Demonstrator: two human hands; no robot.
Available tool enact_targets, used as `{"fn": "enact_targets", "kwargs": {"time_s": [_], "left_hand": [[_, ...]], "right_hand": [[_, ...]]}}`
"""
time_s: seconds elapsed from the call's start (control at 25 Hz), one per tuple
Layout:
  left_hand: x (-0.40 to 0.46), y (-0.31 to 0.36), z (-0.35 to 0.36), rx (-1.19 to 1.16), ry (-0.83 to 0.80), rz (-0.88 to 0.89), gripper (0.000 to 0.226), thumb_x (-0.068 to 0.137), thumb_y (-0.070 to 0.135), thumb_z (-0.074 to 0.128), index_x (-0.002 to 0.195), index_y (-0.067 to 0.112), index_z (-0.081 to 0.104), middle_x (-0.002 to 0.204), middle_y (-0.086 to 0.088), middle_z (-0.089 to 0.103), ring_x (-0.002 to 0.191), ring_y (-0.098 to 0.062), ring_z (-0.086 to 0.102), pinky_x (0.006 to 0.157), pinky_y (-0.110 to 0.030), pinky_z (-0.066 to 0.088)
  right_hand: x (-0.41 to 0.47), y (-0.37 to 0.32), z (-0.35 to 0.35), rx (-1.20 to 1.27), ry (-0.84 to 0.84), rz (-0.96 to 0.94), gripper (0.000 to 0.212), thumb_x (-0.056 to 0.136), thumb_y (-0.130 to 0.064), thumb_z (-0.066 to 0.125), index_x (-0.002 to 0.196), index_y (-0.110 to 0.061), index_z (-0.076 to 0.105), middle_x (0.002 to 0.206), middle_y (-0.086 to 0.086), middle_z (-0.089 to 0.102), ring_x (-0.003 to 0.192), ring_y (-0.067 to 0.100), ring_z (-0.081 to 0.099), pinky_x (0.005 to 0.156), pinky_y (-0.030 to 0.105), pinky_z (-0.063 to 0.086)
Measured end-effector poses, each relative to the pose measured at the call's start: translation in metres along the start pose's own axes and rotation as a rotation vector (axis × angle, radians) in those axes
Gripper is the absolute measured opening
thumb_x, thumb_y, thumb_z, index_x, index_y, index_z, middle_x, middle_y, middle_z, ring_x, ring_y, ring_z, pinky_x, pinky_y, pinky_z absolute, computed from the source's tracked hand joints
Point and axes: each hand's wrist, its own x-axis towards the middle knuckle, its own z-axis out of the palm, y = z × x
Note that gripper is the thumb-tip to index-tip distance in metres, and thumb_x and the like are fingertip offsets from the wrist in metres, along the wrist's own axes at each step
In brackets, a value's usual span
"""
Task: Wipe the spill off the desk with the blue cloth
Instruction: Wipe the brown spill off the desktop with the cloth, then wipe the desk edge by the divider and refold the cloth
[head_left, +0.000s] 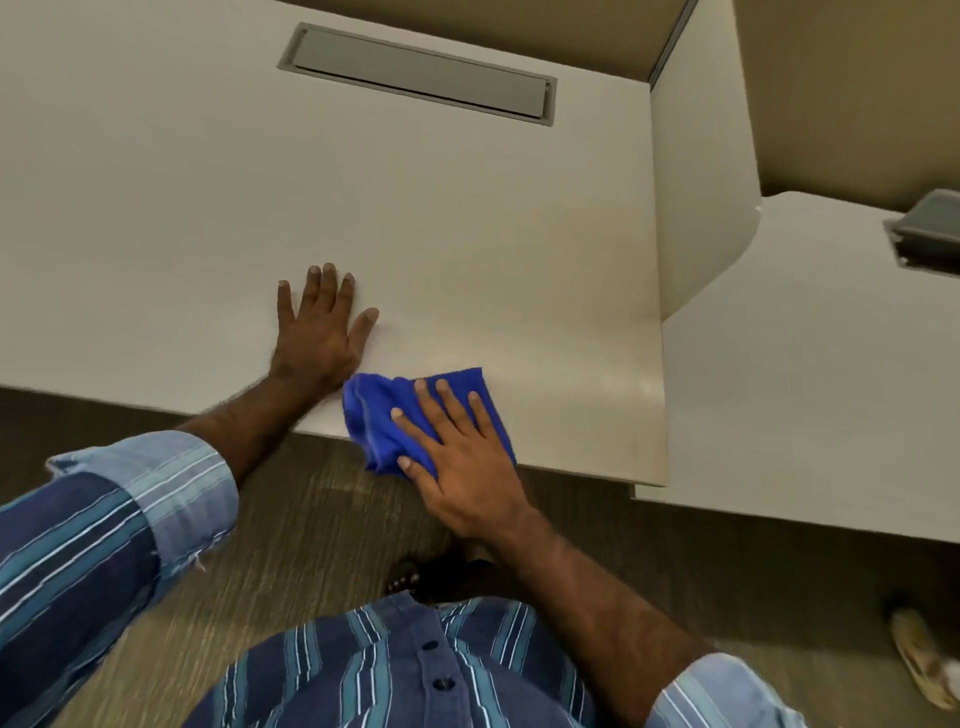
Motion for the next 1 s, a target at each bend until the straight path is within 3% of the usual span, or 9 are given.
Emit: {"fn": "enact_targets", "kwargs": {"time_s": [0.12,0.2,0.28,0.36,0.48,0.6,0.76,0.88,1.0], "left_hand": [[-0.024,0.026,-0.017,0.013,-0.017,0.042,0.065,0.113,0.046,0.021,0.151,0.001,0.049,0.164,-0.026,0.039,0.158,-0.038,0.029,0.128,-0.054,0.013],[-0.049,0.056,-0.028,-0.128,-0.004,0.125,0.072,0.109,0.056,0.023,0.109,0.003,0.071,0.116,-0.024,0.070,0.118,-0.041,0.064,0.101,-0.046,0.043],[-0.079,0.086,-0.030,-0.292,-0.099,0.124,0.065,0.105,0.064,0.034,0.088,0.013,0.072,0.084,-0.006,0.070,0.085,-0.030,0.067,0.077,-0.040,0.047],[-0.100,0.109,-0.026,-0.257,-0.343,0.092,0.072,0.099,0.076,0.033,0.081,0.018,0.072,0.075,0.004,0.067,0.072,-0.018,0.064,0.069,-0.035,0.046],[-0.115,0.127,-0.023,-0.354,-0.635,0.013,0.078,0.093,0.084,0.036,0.066,0.017,0.064,0.065,0.003,0.065,0.059,-0.013,0.057,0.061,-0.028,0.044],[-0.116,0.139,-0.034,-0.564,-0.750,0.039,0.057,0.094,0.071,0.057,0.067,0.022,0.066,0.066,0.005,0.068,0.059,-0.011,0.057,0.060,-0.022,0.044],[-0.121,0.161,-0.043,-0.621,-0.662,0.236,0.036,0.097,0.054,0.065,0.085,0.021,0.074,0.077,-0.001,0.075,0.065,-0.011,0.064,0.063,-0.022,0.048],[-0.131,0.180,-0.047,-0.643,-0.618,0.309,0.026,0.101,0.048,0.061,0.098,0.025,0.074,0.087,0.000,0.075,0.075,-0.017,0.069,0.070,-0.026,0.050],[-0.141,0.202,-0.055,-0.671,-0.535,0.366,0.027,0.103,0.047,0.058,0.095,0.027,0.073,0.084,0.002,0.074,0.077,-0.020,0.069,0.073,-0.032,0.052]], "right_hand": [[-0.049,0.017,-0.017,0.199,-0.097,-0.033,0.057,0.115,-0.048,0.033,0.170,-0.037,0.024,0.182,-0.012,0.007,0.167,0.002,-0.007,0.137,0.041,-0.008],[-0.075,0.027,-0.028,0.303,-0.116,0.016,0.055,0.116,-0.047,0.033,0.169,-0.040,0.025,0.180,-0.015,0.010,0.165,-0.004,-0.004,0.137,0.036,-0.007],[-0.094,0.023,-0.036,0.384,-0.108,0.079,0.054,0.114,-0.053,0.031,0.167,-0.048,0.023,0.178,-0.023,0.011,0.163,-0.010,-0.001,0.136,0.028,-0.006],[-0.106,0.014,-0.044,0.446,-0.065,0.119,0.052,0.112,-0.061,0.028,0.164,-0.060,0.020,0.173,-0.034,0.009,0.161,-0.014,0.002,0.132,0.017,-0.006],[-0.125,0.005,-0.052,0.482,0.031,0.145,0.053,0.113,-0.057,0.034,0.165,-0.057,0.021,0.174,-0.033,0.019,0.162,-0.009,0.014,0.133,0.021,0.004],[-0.146,0.004,-0.060,0.497,0.051,0.199,0.052,0.110,-0.061,0.040,0.159,-0.066,0.023,0.168,-0.043,0.022,0.157,-0.015,0.018,0.129,0.018,0.010],[-0.174,0.008,-0.064,0.527,0.079,0.307,0.064,0.099,-0.065,0.059,0.155,-0.071,0.029,0.170,-0.043,0.014,0.157,-0.014,0.019,0.127,0.026,0.022],[-0.190,0.011,-0.068,0.731,0.200,0.444,0.066,0.091,-0.078,0.062,0.152,-0.065,0.042,0.163,-0.038,0.039,0.152,-0.010,0.037,0.123,0.031,0.038],[-0.201,0.018,-0.068,0.914,0.393,0.650,0.033,0.102,-0.057,0.064,0.134,-0.053,0.067,0.133,-0.027,0.071,0.126,-0.003,0.066,0.110,0.040,0.058]]}}
